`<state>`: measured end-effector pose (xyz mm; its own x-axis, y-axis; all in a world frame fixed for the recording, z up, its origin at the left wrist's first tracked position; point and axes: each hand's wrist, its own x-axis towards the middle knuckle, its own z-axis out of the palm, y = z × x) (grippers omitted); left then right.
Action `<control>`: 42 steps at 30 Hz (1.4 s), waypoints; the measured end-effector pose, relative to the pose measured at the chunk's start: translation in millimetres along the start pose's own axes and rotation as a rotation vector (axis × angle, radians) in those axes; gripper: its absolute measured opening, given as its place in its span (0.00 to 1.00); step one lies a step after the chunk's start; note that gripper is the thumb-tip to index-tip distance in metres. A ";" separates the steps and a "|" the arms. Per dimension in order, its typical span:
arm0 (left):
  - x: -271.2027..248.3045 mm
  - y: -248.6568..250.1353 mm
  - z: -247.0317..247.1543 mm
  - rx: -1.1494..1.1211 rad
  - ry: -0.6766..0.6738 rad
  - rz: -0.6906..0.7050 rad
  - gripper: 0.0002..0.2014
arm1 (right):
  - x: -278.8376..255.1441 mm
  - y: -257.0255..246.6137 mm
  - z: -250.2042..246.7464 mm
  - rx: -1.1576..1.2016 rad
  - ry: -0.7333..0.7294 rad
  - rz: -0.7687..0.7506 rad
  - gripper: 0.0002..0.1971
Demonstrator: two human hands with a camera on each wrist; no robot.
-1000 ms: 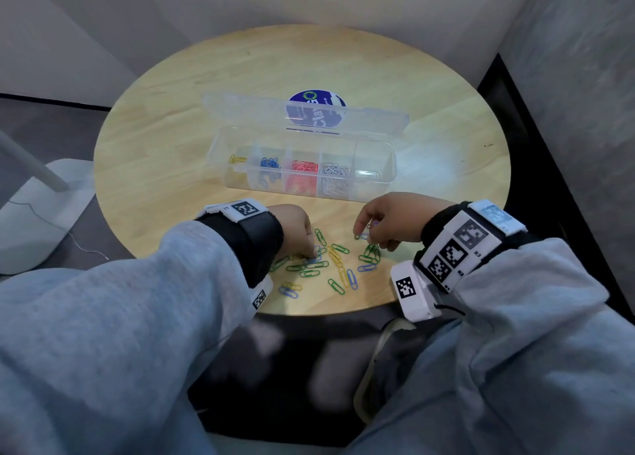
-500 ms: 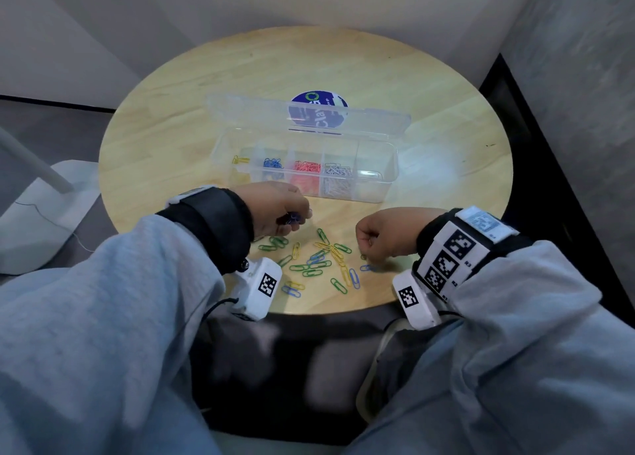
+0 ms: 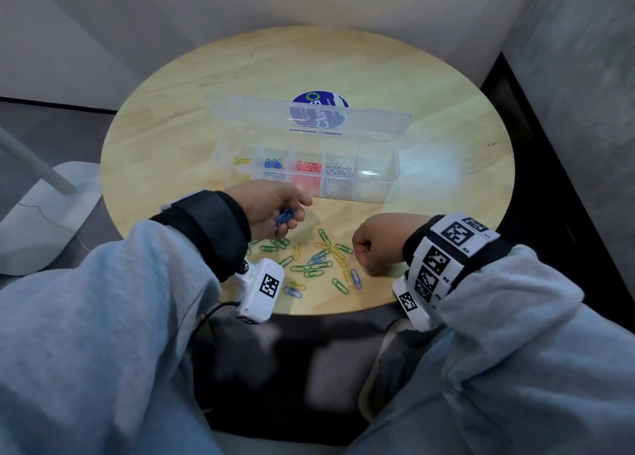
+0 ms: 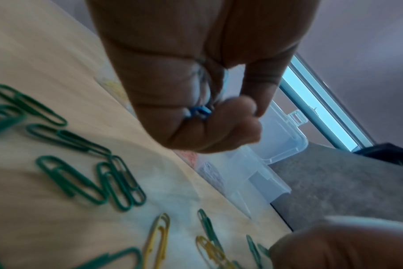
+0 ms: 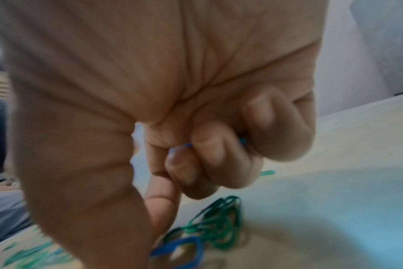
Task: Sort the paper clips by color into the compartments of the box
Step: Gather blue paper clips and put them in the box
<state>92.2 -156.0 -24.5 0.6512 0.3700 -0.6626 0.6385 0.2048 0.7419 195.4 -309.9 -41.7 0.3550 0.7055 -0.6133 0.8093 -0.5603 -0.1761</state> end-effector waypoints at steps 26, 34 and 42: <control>1.1 -19.0 27.8 1.048 -0.005 0.058 0.07 | -7.9 7.5 -11.3 1.002 -0.150 0.090 0.14; -3.5 -8.3 7.7 0.583 -0.101 -0.007 0.12 | -14.6 1.3 -10.6 0.263 -0.023 0.130 0.14; -7.1 -2.0 0.0 0.225 -0.105 0.092 0.20 | -1.7 -13.4 8.5 0.065 0.024 0.192 0.16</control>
<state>86.2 -159.1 -21.2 0.7419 0.2793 -0.6095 0.6424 -0.0359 0.7655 180.0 -307.2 -44.7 0.5116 0.5928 -0.6219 0.6940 -0.7119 -0.1077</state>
